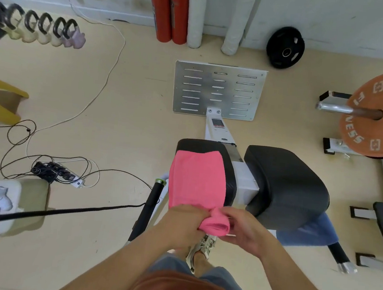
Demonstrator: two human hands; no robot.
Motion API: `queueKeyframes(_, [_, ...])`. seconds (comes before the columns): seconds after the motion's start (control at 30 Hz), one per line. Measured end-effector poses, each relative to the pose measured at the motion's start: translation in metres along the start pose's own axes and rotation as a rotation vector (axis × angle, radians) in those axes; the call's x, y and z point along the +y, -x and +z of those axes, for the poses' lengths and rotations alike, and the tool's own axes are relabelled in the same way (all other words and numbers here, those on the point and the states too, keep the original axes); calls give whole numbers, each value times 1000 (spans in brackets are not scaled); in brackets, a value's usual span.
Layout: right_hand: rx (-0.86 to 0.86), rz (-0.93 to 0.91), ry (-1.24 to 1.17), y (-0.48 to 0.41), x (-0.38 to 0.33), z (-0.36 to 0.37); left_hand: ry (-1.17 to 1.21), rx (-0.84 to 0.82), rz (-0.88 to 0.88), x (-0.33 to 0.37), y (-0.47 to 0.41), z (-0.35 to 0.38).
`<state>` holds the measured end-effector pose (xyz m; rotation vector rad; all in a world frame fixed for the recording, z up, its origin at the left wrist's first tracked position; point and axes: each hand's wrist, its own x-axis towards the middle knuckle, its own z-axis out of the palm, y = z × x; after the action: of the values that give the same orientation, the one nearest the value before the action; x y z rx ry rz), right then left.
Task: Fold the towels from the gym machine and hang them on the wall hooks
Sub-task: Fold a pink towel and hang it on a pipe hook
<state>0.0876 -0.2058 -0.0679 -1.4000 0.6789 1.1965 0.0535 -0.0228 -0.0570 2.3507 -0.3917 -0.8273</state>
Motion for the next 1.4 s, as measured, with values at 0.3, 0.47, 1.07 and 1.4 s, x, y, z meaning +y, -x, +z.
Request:
queueKeyframes(0.3, [-73,31,-148,-15,-19,-6,367,-151,-44,17,11,-51])
queueKeyframes(0.47, [41,17,-195,-23,-41,8,321,-298,35,30,22,-61])
queueKeyframes(1.07, [317,-990,307,158,-110,41,87,371,224,97,56,-165])
queueKeyframes(1.4, [274,-1196,287,240,-45,57,49,670,320,145,125,-143])
